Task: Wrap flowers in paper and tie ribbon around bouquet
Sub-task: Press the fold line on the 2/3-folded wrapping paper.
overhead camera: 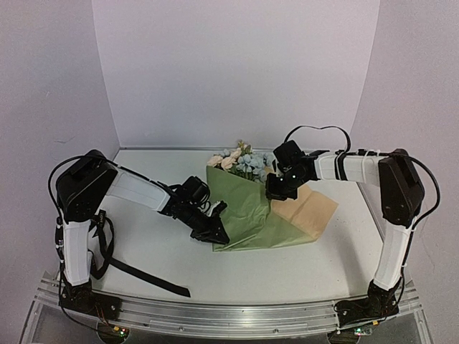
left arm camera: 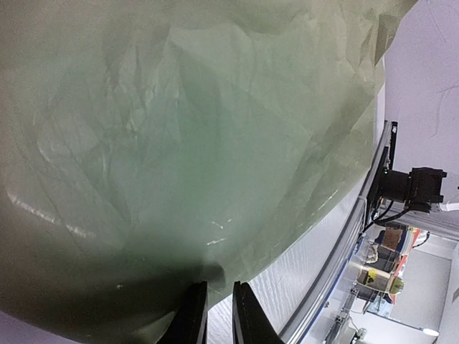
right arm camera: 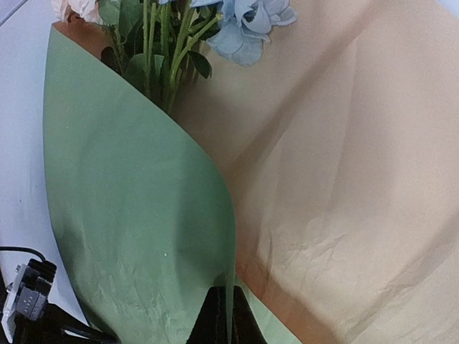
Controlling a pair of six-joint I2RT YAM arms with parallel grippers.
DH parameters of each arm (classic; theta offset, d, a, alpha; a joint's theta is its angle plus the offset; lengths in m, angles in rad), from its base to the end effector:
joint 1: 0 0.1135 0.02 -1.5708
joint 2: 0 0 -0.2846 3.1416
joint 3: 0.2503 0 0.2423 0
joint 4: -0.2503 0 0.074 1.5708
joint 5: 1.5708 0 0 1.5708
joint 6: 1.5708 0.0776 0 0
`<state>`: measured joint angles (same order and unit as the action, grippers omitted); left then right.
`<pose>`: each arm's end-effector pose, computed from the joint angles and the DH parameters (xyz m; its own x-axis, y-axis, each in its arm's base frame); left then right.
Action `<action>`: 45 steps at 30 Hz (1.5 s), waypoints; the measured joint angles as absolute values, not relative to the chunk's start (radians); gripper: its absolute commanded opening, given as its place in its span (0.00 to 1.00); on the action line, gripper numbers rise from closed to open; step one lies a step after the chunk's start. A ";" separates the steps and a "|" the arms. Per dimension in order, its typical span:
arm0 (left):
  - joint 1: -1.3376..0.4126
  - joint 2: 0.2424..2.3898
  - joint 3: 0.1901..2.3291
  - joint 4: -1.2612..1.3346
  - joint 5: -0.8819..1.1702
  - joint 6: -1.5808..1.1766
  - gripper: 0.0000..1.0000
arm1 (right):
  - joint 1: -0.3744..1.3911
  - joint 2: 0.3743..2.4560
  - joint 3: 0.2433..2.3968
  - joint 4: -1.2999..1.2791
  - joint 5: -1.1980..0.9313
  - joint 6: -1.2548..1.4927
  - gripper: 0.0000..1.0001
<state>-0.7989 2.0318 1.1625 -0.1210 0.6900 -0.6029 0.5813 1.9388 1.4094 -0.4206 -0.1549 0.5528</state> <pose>0.2557 -0.3335 0.1159 -0.9319 0.3304 -0.1499 0.3251 0.5768 -0.7494 0.3636 0.2532 0.1897 -0.9028 0.0276 -0.4292 -0.1686 0.8953 0.4122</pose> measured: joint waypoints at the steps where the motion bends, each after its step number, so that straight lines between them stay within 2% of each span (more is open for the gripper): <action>1: -0.801 2.035 1.163 -0.121 0.690 -0.603 0.14 | 0.581 1.939 1.409 -0.421 -0.152 0.553 0.00; 3: -0.804 2.043 1.163 -0.121 0.692 -0.603 0.14 | 0.580 1.939 1.409 -0.420 -0.150 0.553 0.00; 6: -0.805 2.053 1.163 -0.119 0.699 -0.603 0.14 | 0.577 1.939 1.409 -0.421 -0.150 0.554 0.13; 11: -0.806 2.057 1.163 -0.110 0.705 -0.604 0.15 | 0.576 1.932 1.404 -0.432 -0.143 0.560 0.45; 14: -0.806 2.056 1.163 -0.109 0.705 -0.603 0.16 | 0.576 1.888 1.371 -0.455 -0.142 0.580 0.59; 19: -0.806 2.057 1.179 -0.116 0.712 -0.596 0.17 | 0.576 1.695 1.245 -0.497 -0.142 0.626 0.70; 23: -0.808 2.077 1.248 -0.132 0.734 -0.571 0.17 | 0.576 1.521 1.106 -0.508 -0.146 0.685 0.75; 31: -0.838 2.157 1.384 -0.157 0.778 -0.527 0.17 | 0.576 1.295 0.739 -0.456 -0.163 0.853 0.78; 38: -0.865 2.240 1.475 -0.196 0.804 -0.509 0.17 | 0.576 1.272 0.522 -0.271 -0.176 0.971 0.77; 45: -0.874 2.293 1.549 -0.223 0.814 -0.498 0.17 | 0.576 1.322 0.430 0.046 -0.150 1.041 0.68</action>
